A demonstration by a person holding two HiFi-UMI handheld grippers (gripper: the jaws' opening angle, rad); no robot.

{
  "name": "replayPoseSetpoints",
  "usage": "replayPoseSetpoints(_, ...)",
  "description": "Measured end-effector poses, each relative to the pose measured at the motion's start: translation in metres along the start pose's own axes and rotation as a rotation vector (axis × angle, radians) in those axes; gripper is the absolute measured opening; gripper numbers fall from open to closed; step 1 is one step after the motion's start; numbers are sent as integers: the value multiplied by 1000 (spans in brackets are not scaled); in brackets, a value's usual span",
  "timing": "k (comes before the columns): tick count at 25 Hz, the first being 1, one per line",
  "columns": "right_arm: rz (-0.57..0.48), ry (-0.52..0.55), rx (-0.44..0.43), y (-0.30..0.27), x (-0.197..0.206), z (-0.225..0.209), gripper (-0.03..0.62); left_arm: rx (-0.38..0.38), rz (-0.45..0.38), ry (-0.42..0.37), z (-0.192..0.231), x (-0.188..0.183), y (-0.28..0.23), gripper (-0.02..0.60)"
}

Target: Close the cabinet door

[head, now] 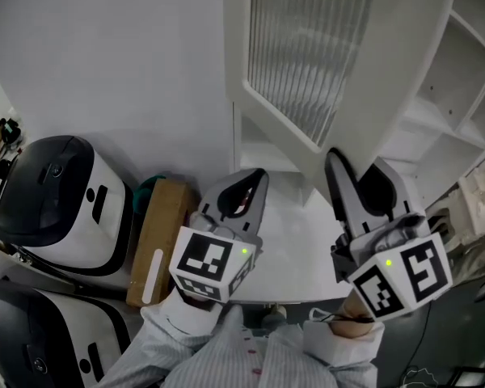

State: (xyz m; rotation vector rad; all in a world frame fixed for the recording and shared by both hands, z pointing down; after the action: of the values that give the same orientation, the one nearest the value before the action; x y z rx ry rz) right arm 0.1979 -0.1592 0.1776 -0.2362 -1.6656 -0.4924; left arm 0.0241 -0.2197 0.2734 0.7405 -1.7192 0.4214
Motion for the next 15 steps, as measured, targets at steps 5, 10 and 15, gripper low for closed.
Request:
replayPoseSetpoints(5, 4, -33, -51, -5, -3, -44, 84, -24, 5, -8, -14, -2, -32, 11)
replayPoseSetpoints(10, 12, -50, -102, -16, -3, -76, 84, -71, 19, -12, -19, 1, -54, 11)
replayPoseSetpoints(15, 14, -57, -157, -24, -5, -101, 84, -121, 39, -8, -23, 3, -67, 9)
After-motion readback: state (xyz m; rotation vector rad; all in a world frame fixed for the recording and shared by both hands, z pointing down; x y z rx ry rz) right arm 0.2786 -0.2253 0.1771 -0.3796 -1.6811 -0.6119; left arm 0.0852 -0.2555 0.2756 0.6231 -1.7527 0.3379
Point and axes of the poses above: the fingertips, and each gripper's own axes: y backward along the fingers, z to its left, x out of its underside, the point moved 9 cm from there along y, backward along the fingers, and after that the axes turned 13 degrees about -y, right-handed, at the moved point
